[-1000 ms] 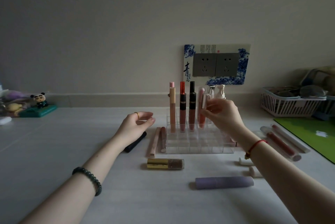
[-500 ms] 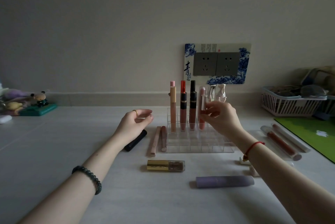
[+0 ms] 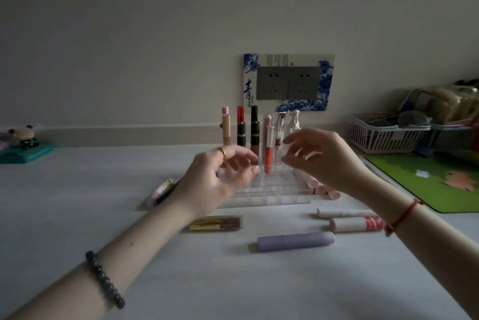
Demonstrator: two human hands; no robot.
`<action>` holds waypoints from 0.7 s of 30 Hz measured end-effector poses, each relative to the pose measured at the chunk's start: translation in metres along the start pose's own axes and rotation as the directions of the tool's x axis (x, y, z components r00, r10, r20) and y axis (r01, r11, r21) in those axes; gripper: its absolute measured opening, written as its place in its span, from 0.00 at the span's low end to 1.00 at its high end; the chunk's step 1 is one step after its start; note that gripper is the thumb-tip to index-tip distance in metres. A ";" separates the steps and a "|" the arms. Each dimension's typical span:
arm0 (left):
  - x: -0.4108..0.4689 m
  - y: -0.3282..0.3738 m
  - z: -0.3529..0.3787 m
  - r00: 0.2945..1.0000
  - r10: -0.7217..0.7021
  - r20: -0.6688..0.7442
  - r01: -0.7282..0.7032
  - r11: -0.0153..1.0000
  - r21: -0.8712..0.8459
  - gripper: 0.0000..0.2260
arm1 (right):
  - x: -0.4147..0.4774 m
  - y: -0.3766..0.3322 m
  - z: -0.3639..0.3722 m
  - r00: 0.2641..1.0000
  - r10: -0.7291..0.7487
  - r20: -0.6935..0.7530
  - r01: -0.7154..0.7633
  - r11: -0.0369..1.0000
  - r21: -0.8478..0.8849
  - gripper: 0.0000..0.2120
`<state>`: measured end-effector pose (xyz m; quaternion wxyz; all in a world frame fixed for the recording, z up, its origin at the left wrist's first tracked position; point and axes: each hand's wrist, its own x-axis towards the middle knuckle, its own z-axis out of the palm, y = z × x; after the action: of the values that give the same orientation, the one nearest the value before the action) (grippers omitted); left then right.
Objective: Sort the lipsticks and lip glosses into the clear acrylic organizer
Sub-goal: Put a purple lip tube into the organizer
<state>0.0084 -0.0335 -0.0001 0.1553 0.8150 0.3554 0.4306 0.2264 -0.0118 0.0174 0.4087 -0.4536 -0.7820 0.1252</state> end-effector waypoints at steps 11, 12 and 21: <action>-0.039 0.015 0.036 0.945 0.191 0.266 -0.320 0.704 0.634 0.14 | -0.065 0.018 0.008 0.925 -0.041 0.377 0.105 0.983 -0.150 0.14; -0.039 0.016 0.037 0.946 0.196 0.257 -0.317 0.712 0.626 0.13 | -0.065 0.017 0.010 0.917 -0.060 0.395 0.133 0.978 -0.162 0.16; -0.040 0.001 0.044 0.965 0.160 0.208 -0.225 0.912 0.344 0.06 | -0.068 0.008 0.015 0.907 -0.140 0.397 0.243 0.944 -0.222 0.13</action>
<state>0.0295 -0.0606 -0.0486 -0.0113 0.8953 0.3315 0.2972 0.2378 -0.0603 -0.0325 0.1969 -0.3922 -0.8964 0.0622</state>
